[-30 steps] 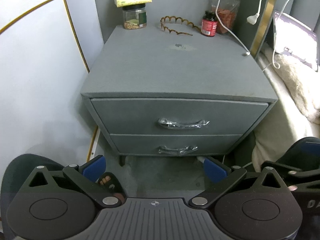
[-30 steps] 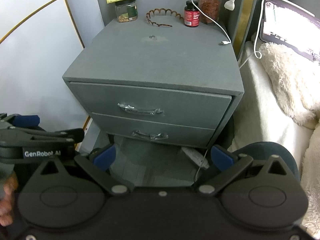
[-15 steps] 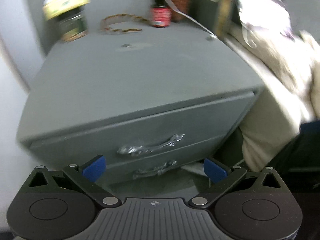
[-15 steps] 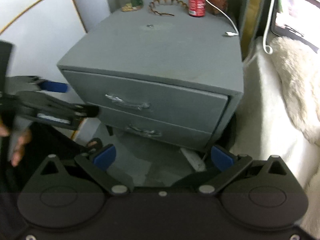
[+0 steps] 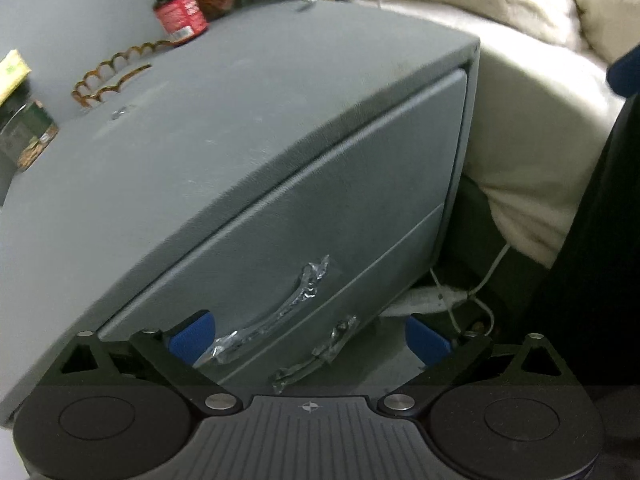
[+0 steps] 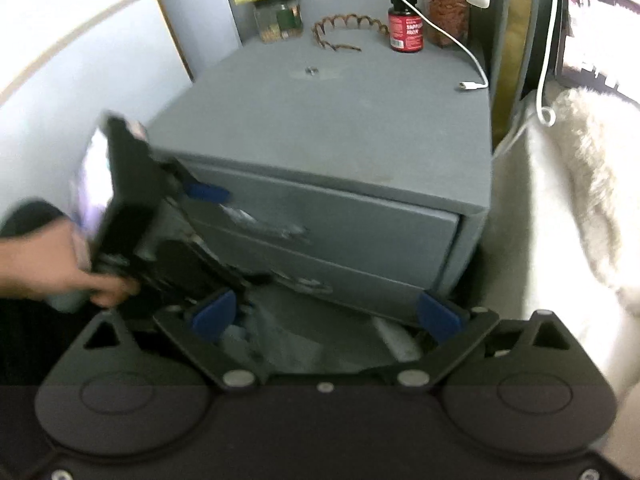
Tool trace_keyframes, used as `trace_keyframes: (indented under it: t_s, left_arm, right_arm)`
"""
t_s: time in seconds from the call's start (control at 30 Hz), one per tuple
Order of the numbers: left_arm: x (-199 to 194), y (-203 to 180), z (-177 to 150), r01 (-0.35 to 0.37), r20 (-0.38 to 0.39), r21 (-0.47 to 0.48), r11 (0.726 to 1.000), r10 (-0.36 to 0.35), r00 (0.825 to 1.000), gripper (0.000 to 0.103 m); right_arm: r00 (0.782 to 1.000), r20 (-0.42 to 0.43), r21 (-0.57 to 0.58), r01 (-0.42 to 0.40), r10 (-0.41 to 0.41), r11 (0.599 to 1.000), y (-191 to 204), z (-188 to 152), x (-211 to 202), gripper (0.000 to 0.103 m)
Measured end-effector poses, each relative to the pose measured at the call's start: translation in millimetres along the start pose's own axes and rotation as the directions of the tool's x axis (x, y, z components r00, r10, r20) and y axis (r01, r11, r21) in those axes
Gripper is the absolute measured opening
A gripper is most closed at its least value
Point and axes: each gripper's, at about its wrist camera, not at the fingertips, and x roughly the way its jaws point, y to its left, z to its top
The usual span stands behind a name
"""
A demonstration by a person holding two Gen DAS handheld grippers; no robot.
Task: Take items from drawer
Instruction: 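Move the left tool to the top drawer's silver handle and close on it, then pull the top drawer open by its handle with the left tool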
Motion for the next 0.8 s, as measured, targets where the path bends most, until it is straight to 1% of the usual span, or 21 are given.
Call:
trace_keyframes:
  t_s: [0.03, 0.07, 0.1, 0.13, 0.17, 0.2, 0.27, 0.33, 0.4, 0.43, 0.47, 0.5, 0.53, 0.57, 0.6, 0.63, 0.7, 0.73, 0.77, 0.8]
  left_arm:
    - [1.7, -2.1, 0.8, -0.005, 0.009, 0.024, 1.0, 0.005, 1.0, 0.089]
    - [3.8, -5.4, 1.3, -0.013, 0.026, 0.068, 0.998, 0.011, 1.0, 0.087]
    - [6.9, -8.1, 1.4, -0.009, 0.031, 0.108, 0.994, 0.005, 1.0, 0.085]
    - [12.0, -10.6, 1.5, 0.002, 0.017, 0.139, 0.99, -0.005, 1.0, 0.083]
    - [17.1, -12.8, 1.8, 0.005, 0.004, 0.161, 0.987, -0.005, 1.0, 0.074]
    - [23.2, -15.9, 1.4, -0.001, -0.013, 0.191, 0.982, 0.004, 1.0, 0.07]
    - [38.7, -22.8, -0.9, -0.019, -0.055, 0.269, 0.963, 0.035, 0.998, 0.056]
    - [45.9, -26.1, -2.2, -0.025, -0.071, 0.306, 0.952, 0.049, 0.996, 0.05]
    - [47.3, -28.7, -5.5, -0.023, -0.074, 0.346, 0.938, 0.052, 0.996, 0.052]
    - [47.8, -32.5, -8.3, -0.031, -0.076, 0.384, 0.923, 0.064, 0.995, 0.053]
    - [48.2, -34.8, -11.2, -0.034, -0.078, 0.414, 0.91, 0.073, 0.994, 0.057]
    - [49.4, -38.7, -15.5, -0.035, -0.082, 0.455, 0.89, 0.081, 0.993, 0.059]
    - [50.6, -44.5, -21.0, -0.037, -0.087, 0.511, 0.859, 0.094, 0.992, 0.062]
    - [52.2, -50.8, -25.9, -0.045, -0.087, 0.556, 0.83, 0.112, 0.99, 0.062]
    - [52.0, -53.7, -27.5, -0.05, -0.088, 0.564, 0.825, 0.12, 0.989, 0.062]
    - [50.8, -54.5, -27.4, -0.05, -0.092, 0.555, 0.83, 0.122, 0.988, 0.062]
    - [46.5, -48.8, -24.0, -0.041, -0.099, 0.506, 0.862, 0.105, 0.99, 0.052]
    - [43.5, -44.8, -23.0, -0.038, -0.098, 0.484, 0.874, 0.098, 0.99, 0.044]
    - [39.7, -41.3, -23.9, -0.04, -0.093, 0.477, 0.878, 0.096, 0.991, 0.038]
    - [38.0, -41.8, -27.0, -0.044, -0.087, 0.494, 0.868, 0.1, 0.991, 0.036]
  right_arm:
    - [1.0, 0.004, 0.024, -0.015, 0.014, 1.0, -4.3, 0.6, -0.4, 0.099]
    - [0.998, 0.013, 0.06, -0.055, 0.055, 0.997, -11.3, 0.4, -1.9, 0.099]
    - [0.998, 0.016, 0.068, -0.067, 0.066, 0.995, -13.1, 0.5, -1.6, 0.099]
    - [0.995, 0.021, 0.089, -0.096, 0.094, 0.991, -17.8, 0.1, -2.4, 0.099]
    - [0.992, 0.033, 0.116, -0.123, 0.12, 0.986, -23.4, -0.5, -3.8, 0.099]
    - [0.989, 0.047, 0.14, -0.144, 0.139, 0.98, -28.0, -1.2, -5.2, 0.099]
    - [0.988, 0.055, 0.153, -0.154, 0.147, 0.976, -29.7, -1.6, -6.7, 0.099]
    - [0.987, 0.059, 0.156, -0.157, 0.149, 0.975, -29.7, -2.0, -8.1, 0.099]
    - [0.988, 0.059, 0.15, -0.153, 0.146, 0.977, -27.9, -2.3, -9.5, 0.099]
    - [0.987, 0.059, 0.15, -0.154, 0.147, 0.977, -28.1, -2.5, -9.6, 0.099]
    - [0.987, 0.058, 0.151, -0.155, 0.148, 0.976, -28.4, -2.6, -9.7, 0.099]
    - [0.987, 0.057, 0.152, -0.156, 0.149, 0.976, -28.7, -2.7, -9.7, 0.099]
    - [0.987, 0.056, 0.153, -0.157, 0.15, 0.976, -29.0, -2.8, -9.7, 0.099]
    - [0.987, 0.055, 0.155, -0.158, 0.151, 0.975, -30.0, -2.6, -8.8, 0.099]
    - [0.987, 0.054, 0.157, -0.159, 0.153, 0.975, -31.1, -2.3, -7.6, 0.099]
    - [0.987, 0.052, 0.16, -0.159, 0.153, 0.974, -31.7, -2.1, -7.1, 0.099]
    - [0.987, 0.048, 0.166, -0.16, 0.154, 0.973, -32.7, -1.6, -6.2, 0.099]
    - [0.987, 0.049, 0.169, -0.159, 0.153, 0.973, -32.9, -1.7, -6.5, 0.099]
    - [0.987, 0.051, 0.172, -0.158, 0.151, 0.972, -33.1, -1.9, -7.1, 0.099]
    - [0.987, 0.052, 0.176, -0.157, 0.15, 0.972, -33.3, -1.9, -7.1, 0.099]
